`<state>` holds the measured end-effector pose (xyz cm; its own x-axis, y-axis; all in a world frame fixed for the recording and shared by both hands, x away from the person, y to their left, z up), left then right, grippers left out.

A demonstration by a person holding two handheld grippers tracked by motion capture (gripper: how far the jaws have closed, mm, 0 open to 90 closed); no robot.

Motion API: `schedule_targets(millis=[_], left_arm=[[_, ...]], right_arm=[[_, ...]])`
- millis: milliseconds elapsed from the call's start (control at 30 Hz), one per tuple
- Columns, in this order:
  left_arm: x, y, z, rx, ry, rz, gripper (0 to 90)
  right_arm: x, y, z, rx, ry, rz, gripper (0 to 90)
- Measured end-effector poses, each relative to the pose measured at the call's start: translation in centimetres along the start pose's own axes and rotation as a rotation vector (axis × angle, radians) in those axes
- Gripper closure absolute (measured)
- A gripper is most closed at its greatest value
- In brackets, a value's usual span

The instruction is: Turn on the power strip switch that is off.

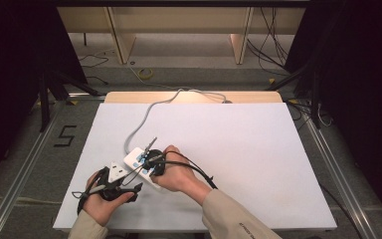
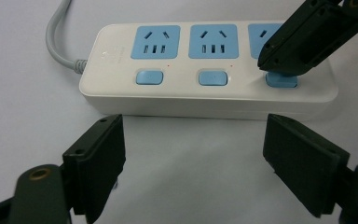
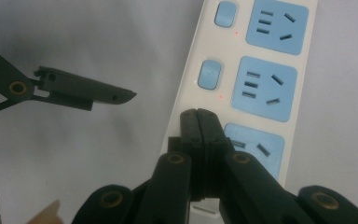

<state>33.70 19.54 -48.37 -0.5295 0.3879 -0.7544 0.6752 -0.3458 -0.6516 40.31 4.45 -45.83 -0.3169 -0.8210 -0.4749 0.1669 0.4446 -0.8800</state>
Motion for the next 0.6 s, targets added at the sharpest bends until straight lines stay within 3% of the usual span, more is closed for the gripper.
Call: schedule_targets(millis=[600], left_arm=[[-0.03,0.05,0.10,0.001,0.002,-0.003,20.6]], right_arm=[[0.11,0.25,-0.23,0.014,0.011,-0.018,90.0]])
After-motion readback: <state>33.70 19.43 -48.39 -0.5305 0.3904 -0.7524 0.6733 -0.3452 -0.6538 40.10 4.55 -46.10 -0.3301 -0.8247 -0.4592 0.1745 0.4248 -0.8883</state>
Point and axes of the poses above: each handheld gripper's, and its own axes: y roughly forward along the jaws, x roughly out of its underside, z roughly to its right, the point moved 2 cm from there along y, roughly forward along the jaws, and after that the axes turned 2 degrees about z, right-handed, at the moved point
